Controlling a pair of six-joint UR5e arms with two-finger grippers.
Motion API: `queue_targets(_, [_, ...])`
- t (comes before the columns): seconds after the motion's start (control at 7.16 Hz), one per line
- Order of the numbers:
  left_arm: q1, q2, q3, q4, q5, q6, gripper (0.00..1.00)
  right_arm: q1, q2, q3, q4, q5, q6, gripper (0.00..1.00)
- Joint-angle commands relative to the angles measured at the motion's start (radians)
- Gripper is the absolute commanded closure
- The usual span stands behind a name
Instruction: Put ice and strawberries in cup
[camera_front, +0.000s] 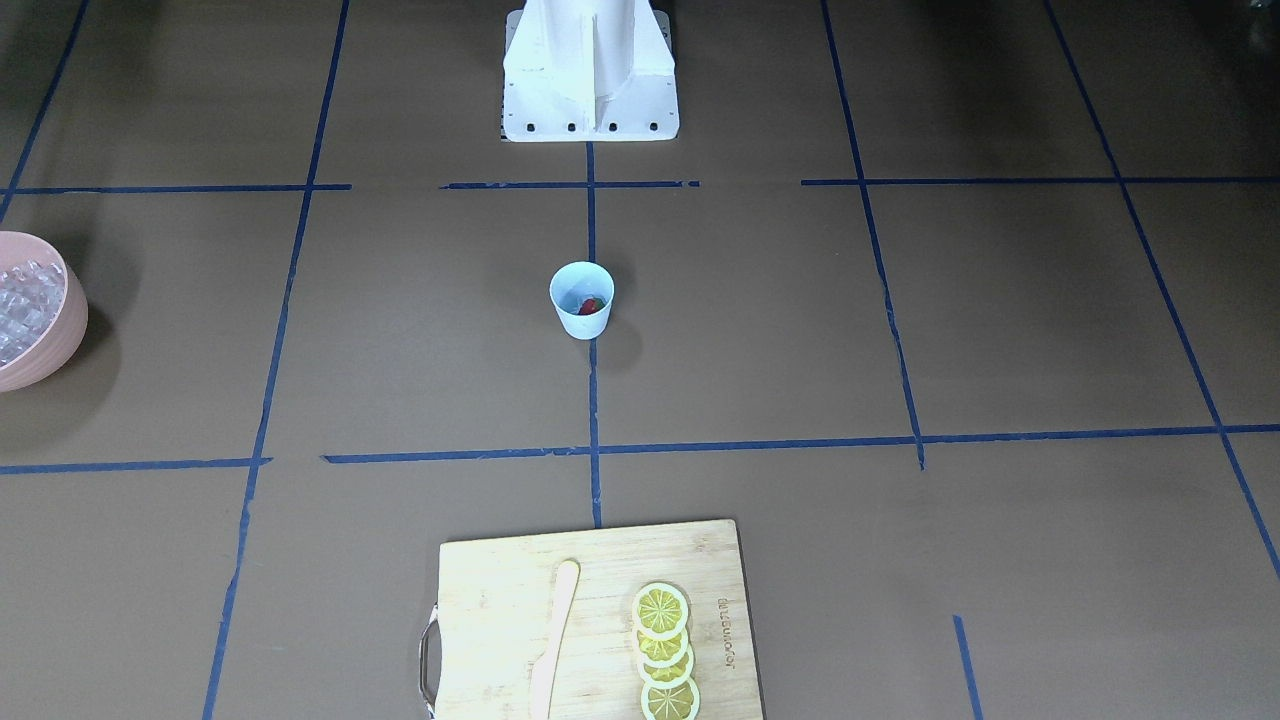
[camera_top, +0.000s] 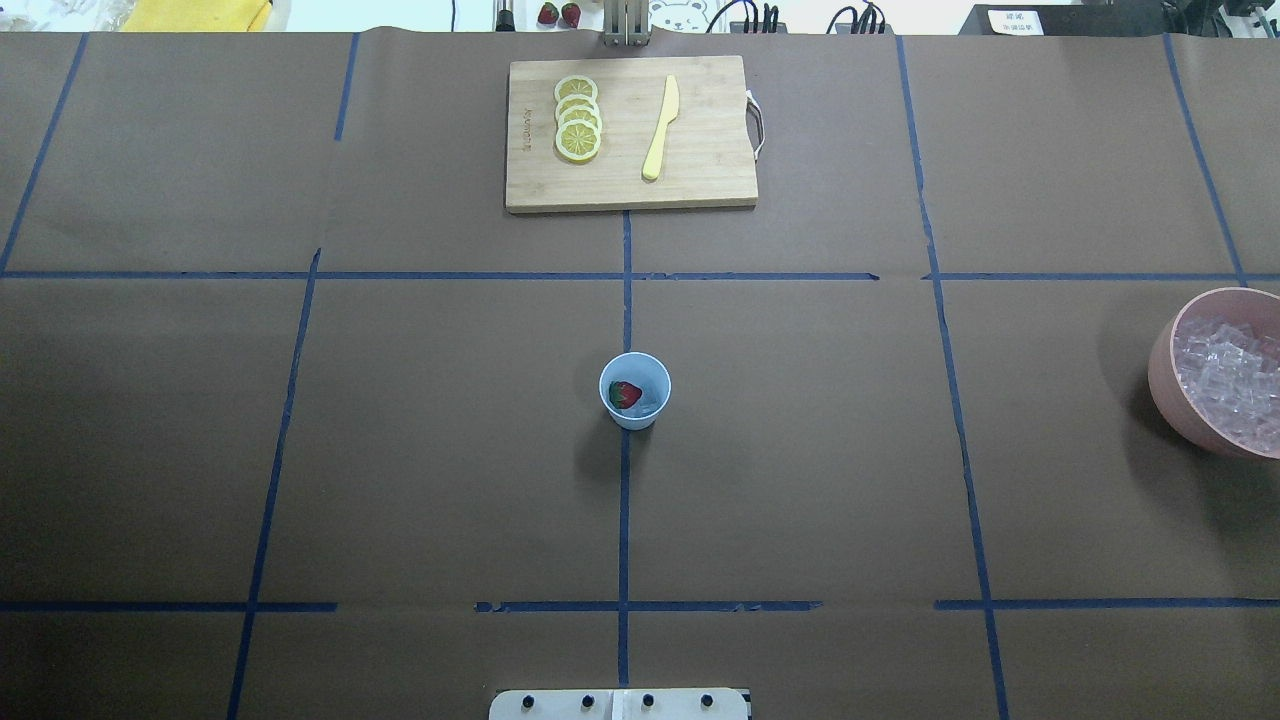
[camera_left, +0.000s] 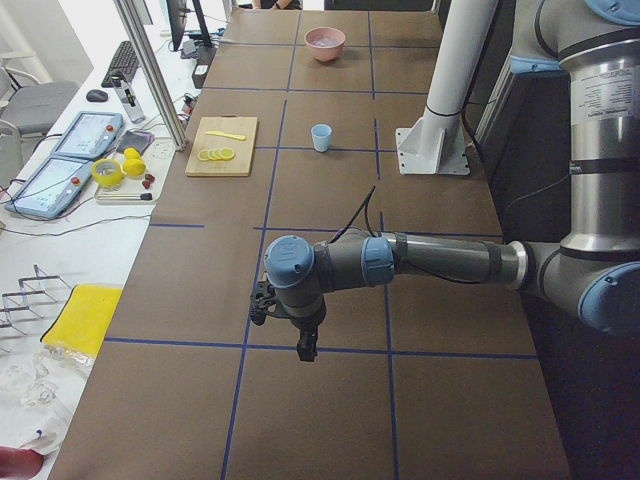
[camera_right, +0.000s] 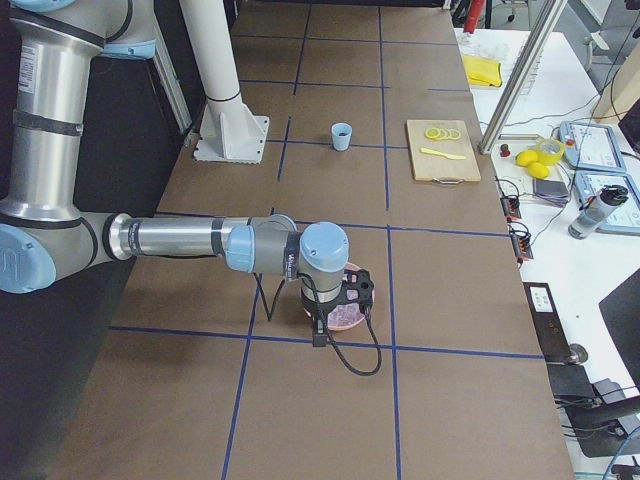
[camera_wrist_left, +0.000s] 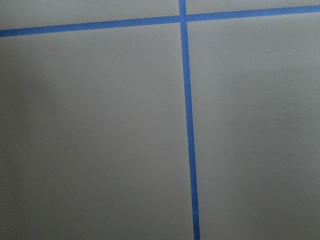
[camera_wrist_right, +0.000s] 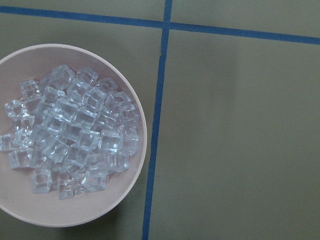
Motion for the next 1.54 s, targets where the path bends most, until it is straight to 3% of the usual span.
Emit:
queue_targets(0.0, [0.002,-0.013,0.005,0.003,0.003,0.002,0.0,0.0,0.0,-0.008,0.0,0.001,0.0,0.0])
queue_targets(1.4, [0.002,-0.01,0.013,0.003,0.001,0.005,0.0,0.0,0.005,-0.017,0.002,0.002,-0.003,0.0])
